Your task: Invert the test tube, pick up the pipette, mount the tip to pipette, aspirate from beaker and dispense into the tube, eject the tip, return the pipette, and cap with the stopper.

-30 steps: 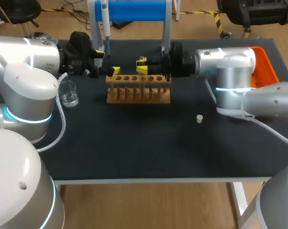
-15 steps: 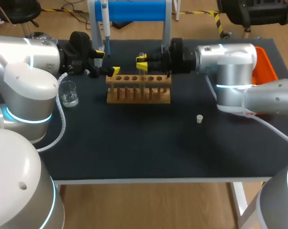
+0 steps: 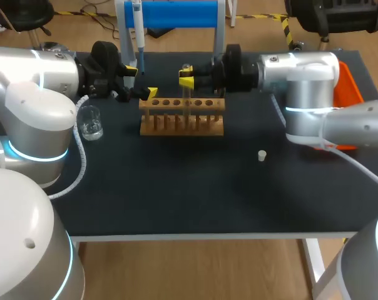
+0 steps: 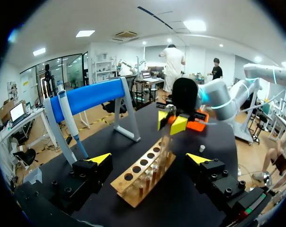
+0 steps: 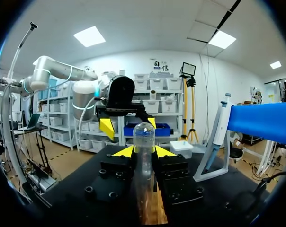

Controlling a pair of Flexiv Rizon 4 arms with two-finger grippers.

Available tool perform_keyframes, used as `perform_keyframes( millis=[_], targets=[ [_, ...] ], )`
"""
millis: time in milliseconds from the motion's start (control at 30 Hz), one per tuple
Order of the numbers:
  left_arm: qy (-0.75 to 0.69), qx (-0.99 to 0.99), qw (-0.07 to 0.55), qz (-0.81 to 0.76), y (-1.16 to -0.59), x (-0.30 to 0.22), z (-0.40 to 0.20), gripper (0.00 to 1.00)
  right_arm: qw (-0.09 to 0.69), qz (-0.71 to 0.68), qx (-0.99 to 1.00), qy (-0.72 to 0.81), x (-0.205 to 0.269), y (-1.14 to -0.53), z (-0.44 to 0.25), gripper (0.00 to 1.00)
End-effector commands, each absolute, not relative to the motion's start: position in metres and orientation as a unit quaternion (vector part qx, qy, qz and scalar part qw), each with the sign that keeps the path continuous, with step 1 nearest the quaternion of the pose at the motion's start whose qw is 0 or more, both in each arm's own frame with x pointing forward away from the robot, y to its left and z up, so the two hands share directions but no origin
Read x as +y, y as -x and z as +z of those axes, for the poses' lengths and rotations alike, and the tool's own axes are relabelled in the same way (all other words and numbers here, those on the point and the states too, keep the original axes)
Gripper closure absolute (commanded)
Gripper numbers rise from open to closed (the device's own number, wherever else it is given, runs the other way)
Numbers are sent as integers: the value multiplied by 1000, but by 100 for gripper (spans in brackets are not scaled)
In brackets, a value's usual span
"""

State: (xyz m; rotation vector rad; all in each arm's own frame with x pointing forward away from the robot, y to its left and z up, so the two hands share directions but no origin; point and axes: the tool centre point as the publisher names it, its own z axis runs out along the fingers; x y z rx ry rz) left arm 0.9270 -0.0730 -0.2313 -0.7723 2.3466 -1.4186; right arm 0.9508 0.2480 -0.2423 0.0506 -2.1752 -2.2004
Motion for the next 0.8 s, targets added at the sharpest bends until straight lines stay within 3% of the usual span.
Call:
perform_keyframes(
  millis=[33,800],
  targets=[
    [268,815,145,-492,-927,-73,-231,0,22,-709,-705,-16,245,-948,-235,100],
    [268,815,145,-492,-927,-73,-231,0,18,-709,-705,-19,243,-936,-213,100]
  ],
)
